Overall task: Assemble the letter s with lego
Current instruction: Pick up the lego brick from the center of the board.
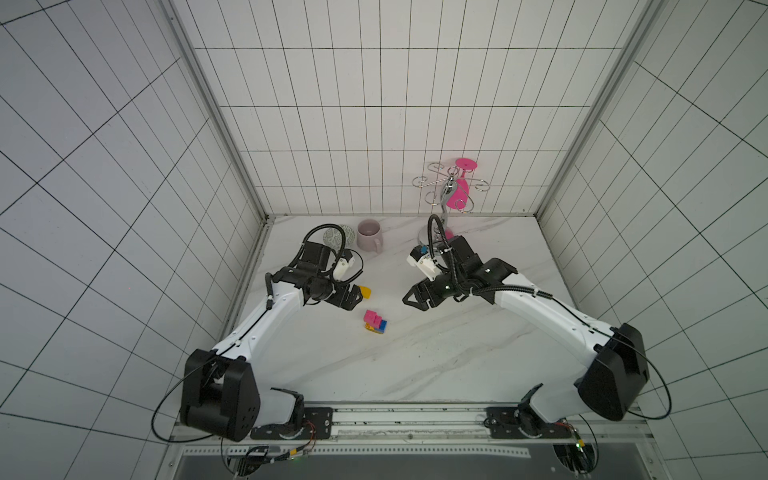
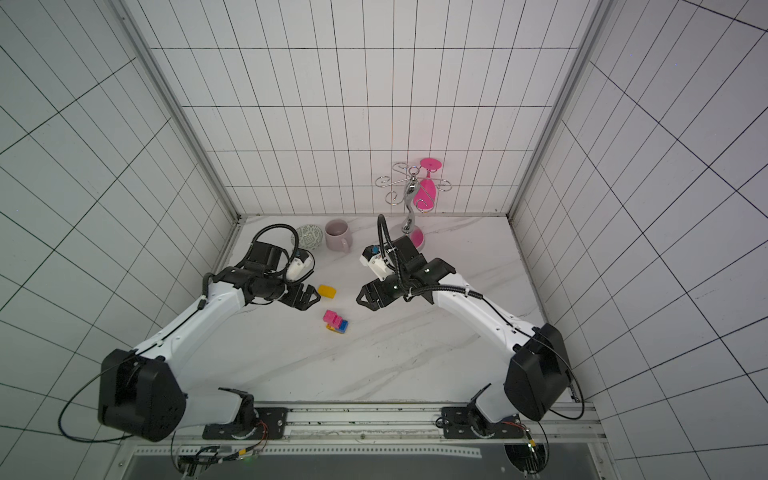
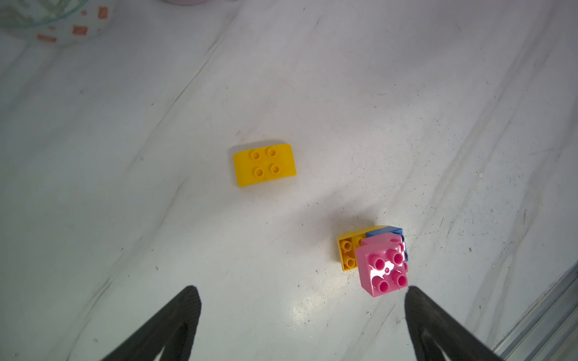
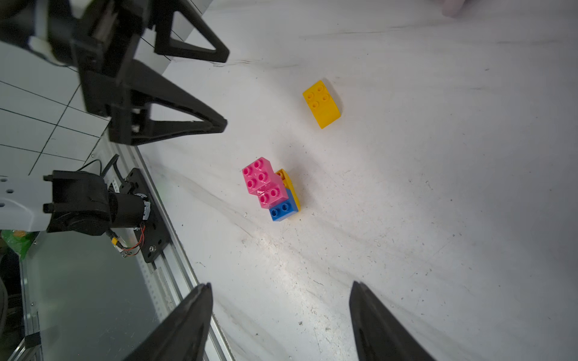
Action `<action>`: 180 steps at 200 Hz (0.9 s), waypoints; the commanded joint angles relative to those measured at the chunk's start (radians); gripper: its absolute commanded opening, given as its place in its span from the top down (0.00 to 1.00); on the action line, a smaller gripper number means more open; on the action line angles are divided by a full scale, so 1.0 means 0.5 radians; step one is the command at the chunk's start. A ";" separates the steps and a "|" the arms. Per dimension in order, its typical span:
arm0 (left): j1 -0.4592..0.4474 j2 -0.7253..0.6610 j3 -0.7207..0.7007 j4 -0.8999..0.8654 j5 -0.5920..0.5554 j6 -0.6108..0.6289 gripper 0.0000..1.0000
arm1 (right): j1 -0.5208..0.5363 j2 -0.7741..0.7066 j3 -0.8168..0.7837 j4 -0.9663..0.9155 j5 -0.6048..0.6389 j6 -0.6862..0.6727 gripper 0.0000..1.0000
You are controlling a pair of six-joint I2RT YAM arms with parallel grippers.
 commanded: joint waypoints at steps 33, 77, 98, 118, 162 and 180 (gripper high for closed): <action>0.003 0.479 0.339 0.129 -0.107 1.137 0.05 | -0.038 -0.093 -0.174 0.184 -0.237 -0.001 0.28; -0.060 0.920 0.632 -0.141 -0.079 1.562 0.21 | -0.043 -0.093 -0.195 0.212 -0.230 0.029 0.28; -0.109 1.006 0.642 -0.099 -0.150 1.637 0.21 | -0.045 -0.092 -0.196 0.220 -0.231 0.039 0.28; -0.120 1.085 0.705 -0.151 -0.177 1.687 0.22 | -0.045 -0.091 -0.195 0.225 -0.226 0.037 0.28; -0.122 1.163 0.682 -0.142 -0.198 1.762 0.27 | -0.055 -0.086 -0.204 0.238 -0.207 0.042 0.28; -0.123 1.212 0.691 -0.143 -0.170 1.748 0.30 | -0.059 -0.084 -0.205 0.245 -0.210 0.054 0.28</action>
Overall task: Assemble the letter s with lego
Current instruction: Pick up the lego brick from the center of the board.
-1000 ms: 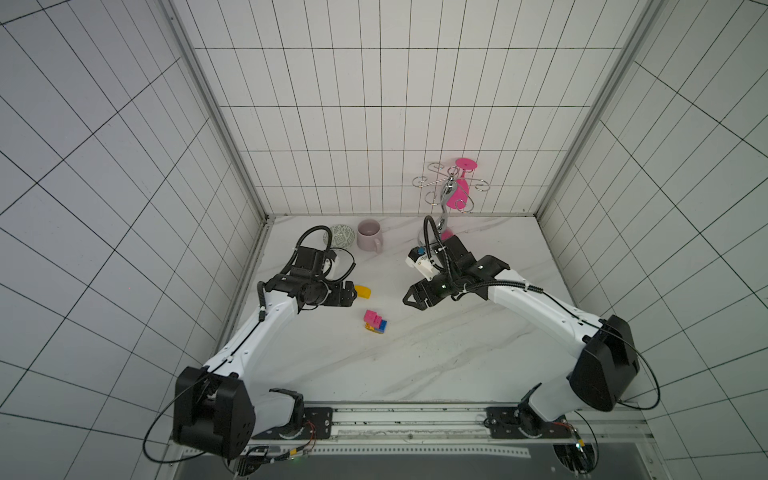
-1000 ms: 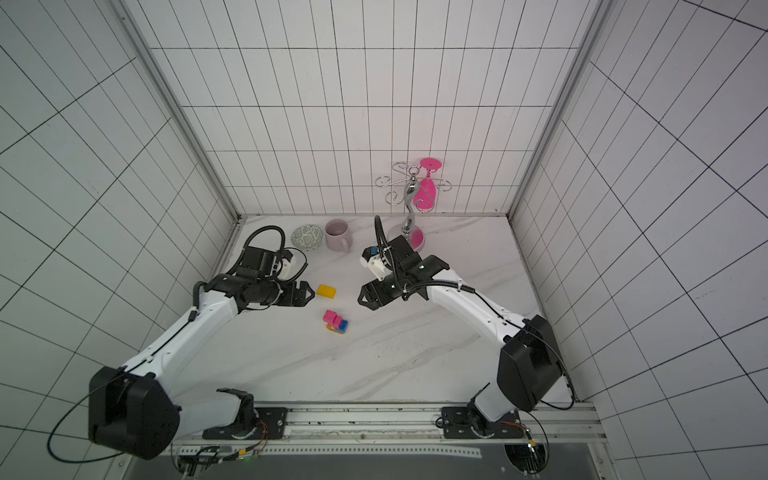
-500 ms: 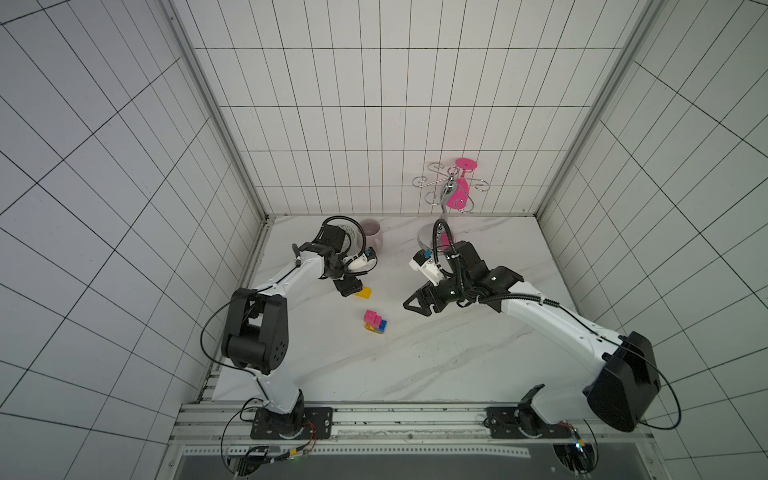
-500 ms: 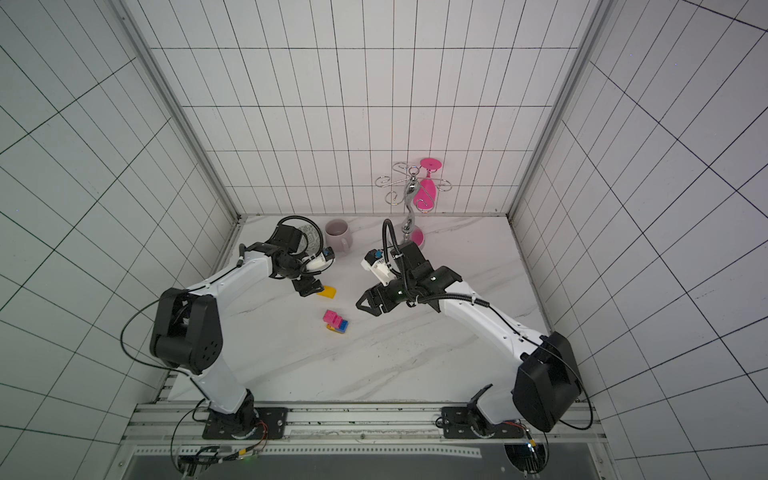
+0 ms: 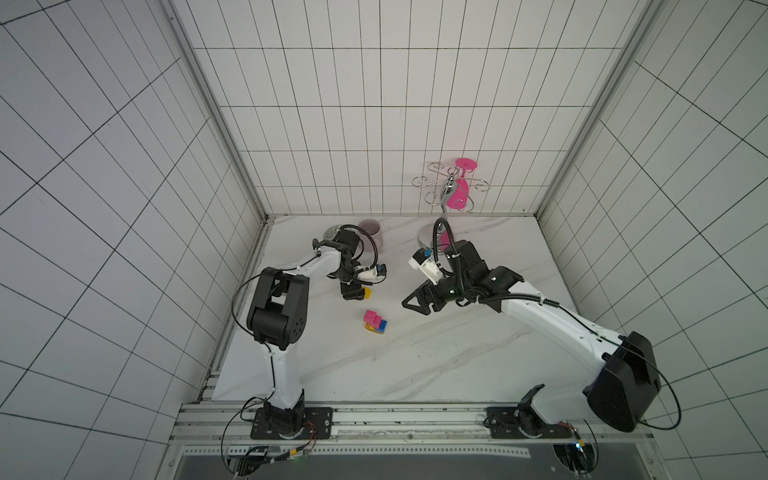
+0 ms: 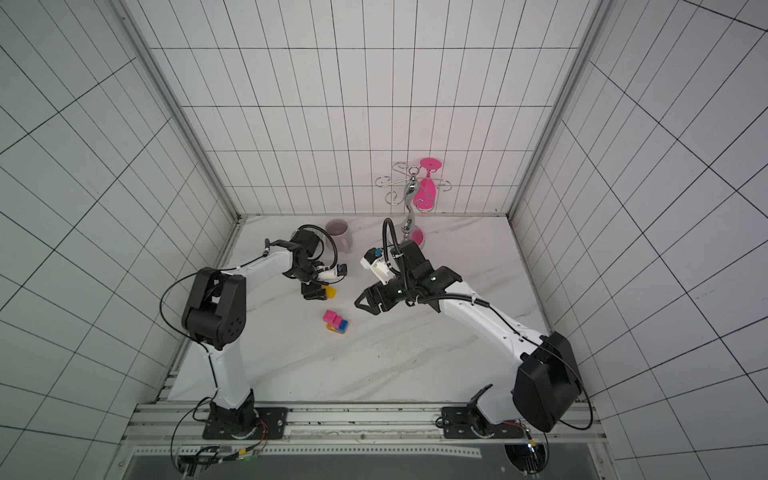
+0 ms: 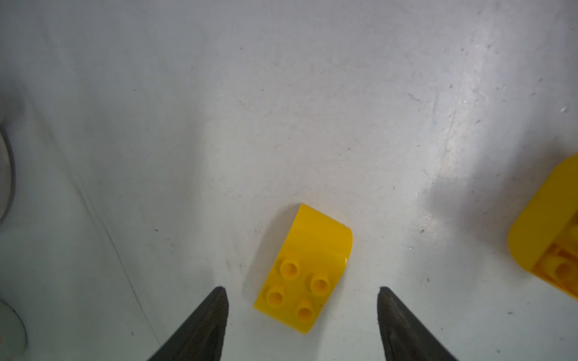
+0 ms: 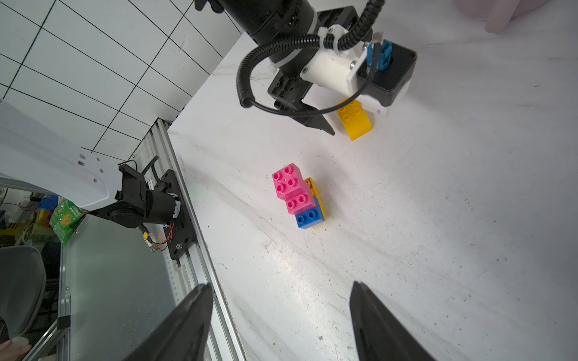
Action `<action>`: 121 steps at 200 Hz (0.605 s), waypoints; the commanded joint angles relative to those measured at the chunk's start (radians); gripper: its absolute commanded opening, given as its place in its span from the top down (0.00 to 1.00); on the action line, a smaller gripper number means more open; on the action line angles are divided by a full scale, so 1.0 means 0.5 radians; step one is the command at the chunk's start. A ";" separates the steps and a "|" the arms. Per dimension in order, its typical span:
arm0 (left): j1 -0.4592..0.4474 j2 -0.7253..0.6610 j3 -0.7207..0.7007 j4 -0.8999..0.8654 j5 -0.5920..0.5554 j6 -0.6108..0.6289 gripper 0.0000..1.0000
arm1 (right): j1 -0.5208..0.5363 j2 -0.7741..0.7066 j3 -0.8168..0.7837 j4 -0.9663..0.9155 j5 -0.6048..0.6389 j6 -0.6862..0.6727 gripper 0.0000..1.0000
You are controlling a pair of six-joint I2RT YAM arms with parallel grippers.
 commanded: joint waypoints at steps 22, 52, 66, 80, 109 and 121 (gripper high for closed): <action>-0.004 0.125 0.038 -0.023 0.056 0.099 0.35 | -0.029 -0.026 -0.039 0.030 0.003 0.025 0.28; -0.007 0.172 0.068 -0.042 0.100 0.097 0.46 | -0.030 -0.053 -0.077 0.044 0.030 0.030 0.28; -0.022 0.195 0.090 -0.054 0.102 0.092 0.51 | -0.029 -0.061 -0.097 0.056 0.040 0.032 0.28; -0.035 0.210 0.096 -0.058 0.113 0.085 0.57 | -0.029 -0.070 -0.113 0.062 0.049 0.029 0.28; -0.062 0.225 0.065 -0.046 0.132 0.060 0.65 | -0.029 -0.072 -0.122 0.064 0.080 0.013 0.28; -0.069 0.222 0.043 -0.032 0.136 0.058 0.74 | -0.031 -0.070 -0.128 0.065 0.076 0.013 0.28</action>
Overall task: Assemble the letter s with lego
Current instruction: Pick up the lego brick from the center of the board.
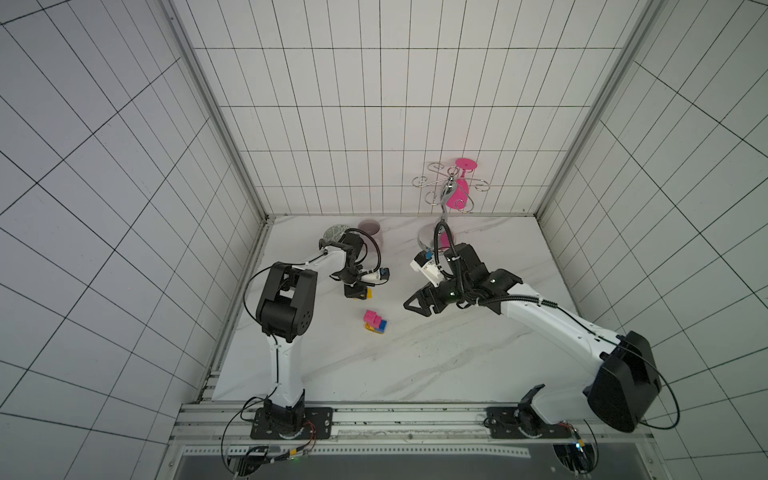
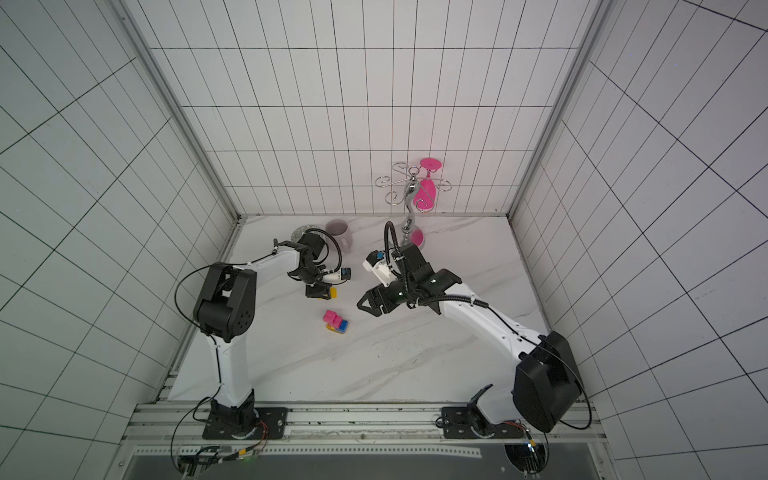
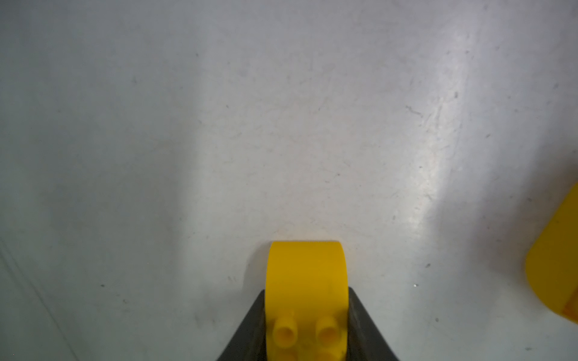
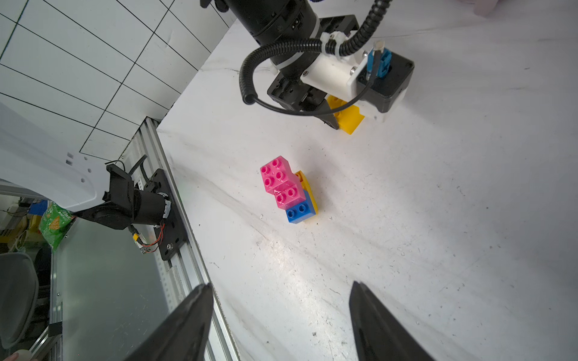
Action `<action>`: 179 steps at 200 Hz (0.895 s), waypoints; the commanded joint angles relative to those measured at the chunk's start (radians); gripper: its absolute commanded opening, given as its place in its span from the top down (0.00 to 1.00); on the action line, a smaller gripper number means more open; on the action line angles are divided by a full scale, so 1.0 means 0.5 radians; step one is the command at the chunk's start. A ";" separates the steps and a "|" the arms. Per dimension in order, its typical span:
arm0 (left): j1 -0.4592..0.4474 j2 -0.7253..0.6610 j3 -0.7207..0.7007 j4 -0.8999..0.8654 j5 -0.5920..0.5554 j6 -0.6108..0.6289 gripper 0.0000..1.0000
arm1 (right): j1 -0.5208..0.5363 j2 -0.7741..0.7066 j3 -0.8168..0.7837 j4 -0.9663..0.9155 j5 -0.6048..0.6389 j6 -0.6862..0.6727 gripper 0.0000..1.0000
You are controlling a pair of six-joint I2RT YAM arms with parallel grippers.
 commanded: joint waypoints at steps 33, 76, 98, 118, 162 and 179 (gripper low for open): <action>-0.023 0.006 -0.094 0.063 -0.012 0.003 0.85 | -0.022 -0.076 -0.058 0.027 0.030 0.002 0.28; -0.020 -0.083 -0.134 0.096 -0.098 -0.168 0.91 | -0.023 -0.059 -0.062 0.031 0.040 -0.010 0.28; -0.001 -0.225 -0.267 0.130 -0.238 -0.236 0.91 | -0.022 -0.054 -0.057 0.038 0.023 0.005 0.28; 0.038 -0.383 -0.408 0.106 -0.193 -0.297 0.91 | -0.023 -0.040 -0.059 0.056 0.001 0.023 0.28; 0.033 -0.593 -0.757 0.216 -0.159 -0.294 0.83 | -0.018 0.011 -0.035 0.065 -0.031 0.042 0.28; 0.032 -0.606 -0.810 0.238 -0.167 -0.303 0.79 | -0.016 0.012 -0.031 0.064 -0.026 0.045 0.29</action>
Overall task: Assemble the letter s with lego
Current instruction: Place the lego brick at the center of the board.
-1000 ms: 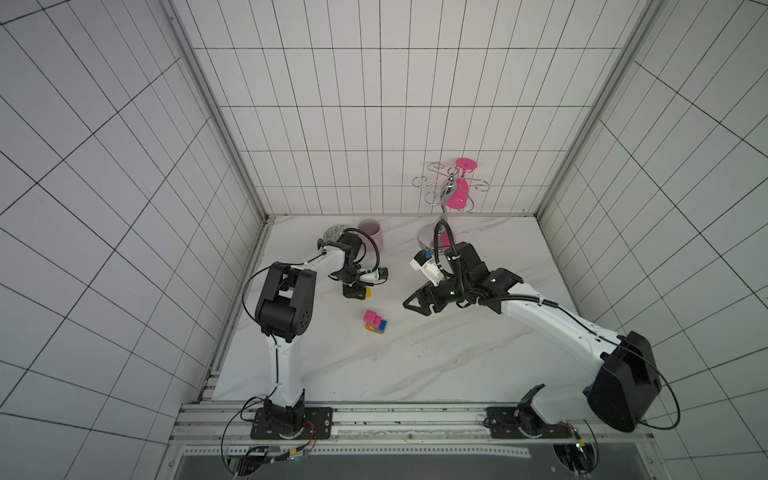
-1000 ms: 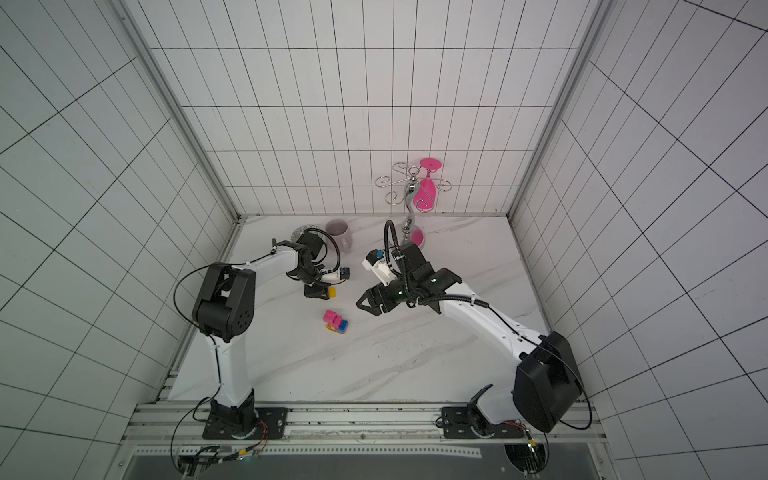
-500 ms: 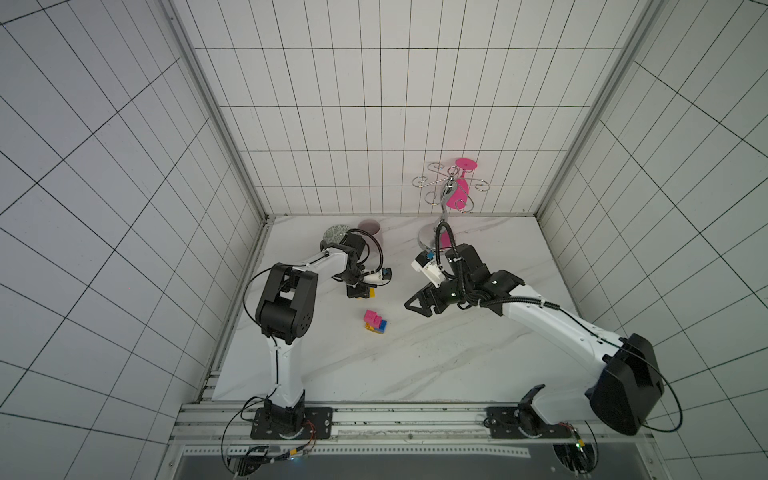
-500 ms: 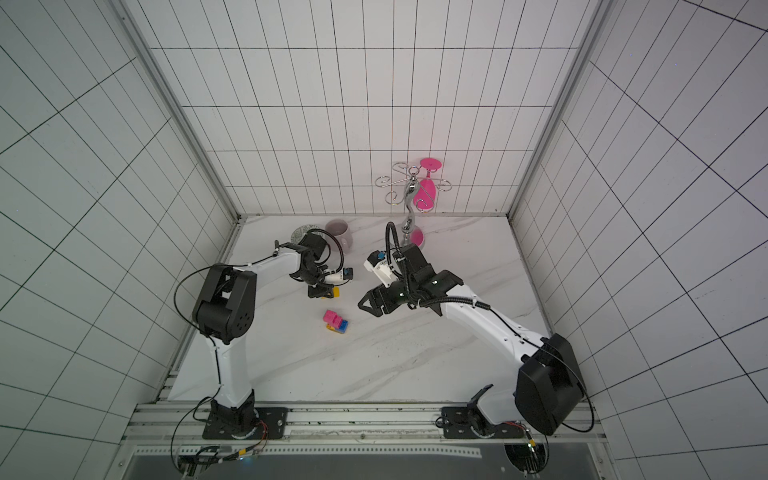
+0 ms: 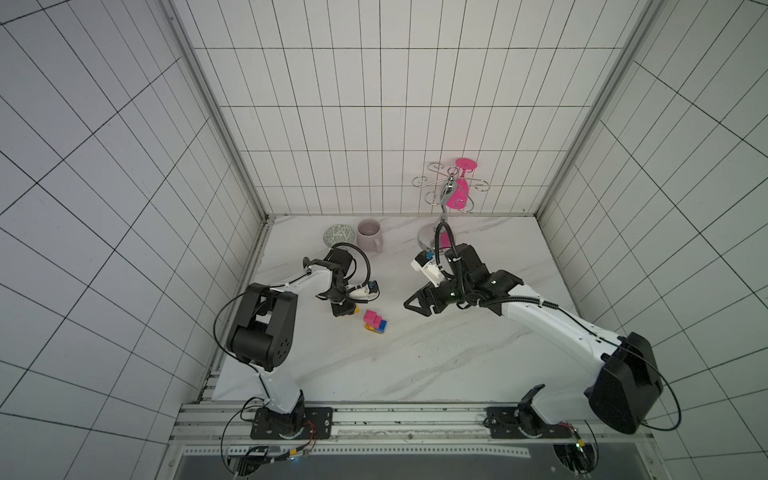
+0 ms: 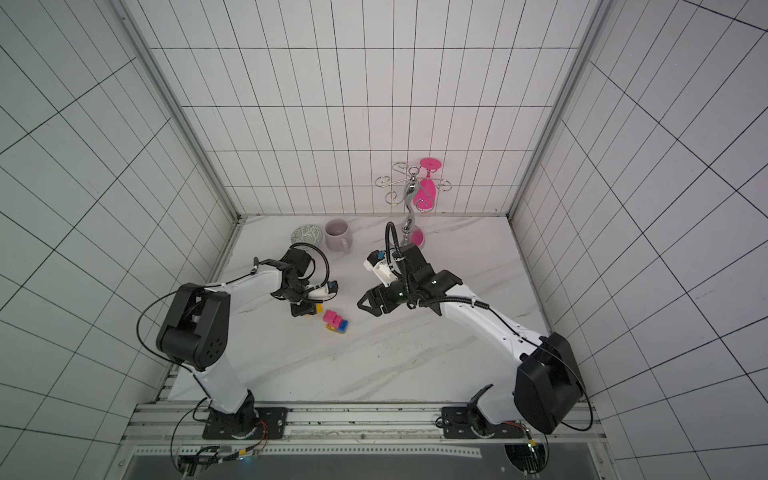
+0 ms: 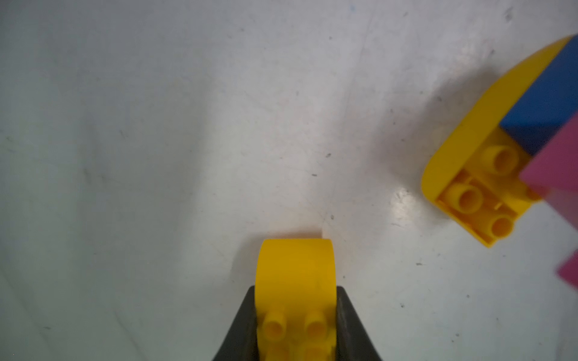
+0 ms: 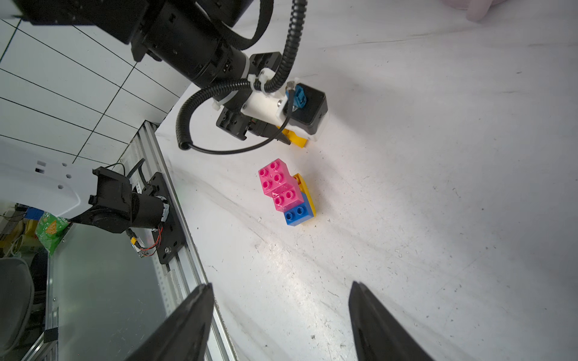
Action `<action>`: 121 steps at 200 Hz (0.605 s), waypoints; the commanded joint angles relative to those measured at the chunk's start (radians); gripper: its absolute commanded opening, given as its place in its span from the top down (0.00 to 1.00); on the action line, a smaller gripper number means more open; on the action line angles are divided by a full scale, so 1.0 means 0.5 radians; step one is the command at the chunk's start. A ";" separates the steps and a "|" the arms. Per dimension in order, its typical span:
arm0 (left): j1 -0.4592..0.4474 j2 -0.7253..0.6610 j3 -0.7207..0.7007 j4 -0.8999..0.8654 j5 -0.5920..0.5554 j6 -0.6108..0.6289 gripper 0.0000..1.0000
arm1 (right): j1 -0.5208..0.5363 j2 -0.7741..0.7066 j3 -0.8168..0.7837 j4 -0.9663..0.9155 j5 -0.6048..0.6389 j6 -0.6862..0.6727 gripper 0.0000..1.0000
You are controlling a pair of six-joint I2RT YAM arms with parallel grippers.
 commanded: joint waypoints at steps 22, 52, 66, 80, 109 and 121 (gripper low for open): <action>-0.017 -0.006 -0.060 0.067 -0.048 -0.023 0.61 | -0.016 0.013 -0.010 0.020 -0.028 0.022 0.29; -0.024 0.040 0.007 0.024 -0.099 -0.036 0.49 | -0.017 -0.002 -0.031 0.032 -0.024 0.022 0.29; -0.021 0.060 0.029 0.027 -0.134 -0.045 0.49 | -0.017 -0.007 -0.034 0.040 -0.026 0.025 0.29; -0.021 0.071 0.037 0.028 -0.150 -0.043 0.49 | -0.017 -0.013 -0.040 0.042 -0.026 0.028 0.29; -0.022 0.065 0.033 0.013 -0.132 -0.039 0.52 | -0.016 -0.026 -0.056 0.047 -0.020 0.025 0.28; -0.022 0.037 0.002 0.020 -0.126 -0.039 0.52 | -0.016 -0.032 -0.064 0.048 -0.015 0.022 0.29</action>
